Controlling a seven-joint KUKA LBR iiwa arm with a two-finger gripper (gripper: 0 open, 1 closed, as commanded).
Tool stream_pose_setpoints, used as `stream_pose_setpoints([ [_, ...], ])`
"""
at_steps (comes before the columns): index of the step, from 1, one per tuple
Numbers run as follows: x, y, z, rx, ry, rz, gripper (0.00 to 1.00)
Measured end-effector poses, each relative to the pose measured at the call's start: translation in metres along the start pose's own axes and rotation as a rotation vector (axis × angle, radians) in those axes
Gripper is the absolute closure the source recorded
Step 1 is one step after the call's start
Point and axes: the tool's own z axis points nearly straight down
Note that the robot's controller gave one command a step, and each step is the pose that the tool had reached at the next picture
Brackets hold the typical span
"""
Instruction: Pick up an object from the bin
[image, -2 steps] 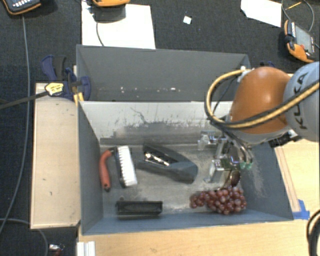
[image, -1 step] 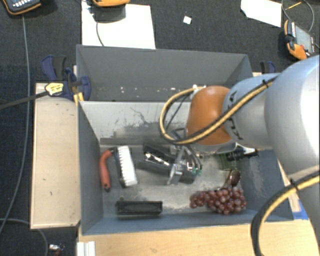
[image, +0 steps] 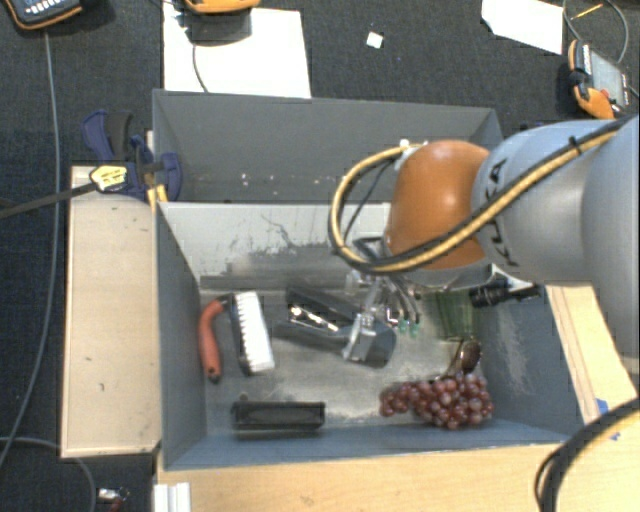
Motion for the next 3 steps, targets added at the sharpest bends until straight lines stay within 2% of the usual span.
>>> stream_pose_setpoints([
  [1,-0.015,-0.012,0.041,0.003,0.010,0.174,0.00],
  [2,0.008,-0.010,0.077,-0.001,-0.004,0.240,0.00],
  [3,0.004,-0.006,0.078,0.001,0.002,0.281,1.00],
])
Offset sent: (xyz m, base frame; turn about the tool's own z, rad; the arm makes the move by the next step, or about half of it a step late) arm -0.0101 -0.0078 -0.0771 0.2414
